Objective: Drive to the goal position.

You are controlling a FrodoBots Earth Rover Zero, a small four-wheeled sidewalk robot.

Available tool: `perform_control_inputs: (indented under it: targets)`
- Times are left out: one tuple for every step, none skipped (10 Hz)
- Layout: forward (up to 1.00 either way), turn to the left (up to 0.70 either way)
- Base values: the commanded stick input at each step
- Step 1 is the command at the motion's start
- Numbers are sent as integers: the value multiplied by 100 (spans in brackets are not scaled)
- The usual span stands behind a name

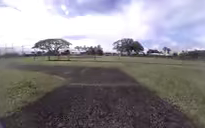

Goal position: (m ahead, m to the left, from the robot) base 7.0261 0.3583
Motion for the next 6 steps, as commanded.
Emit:
perform_control_inputs:
  targets:
    - [50, 0]
    - [50, 0]
    - [50, 0]
    - [50, 0]
    - [50, 0]
    - [50, 0]
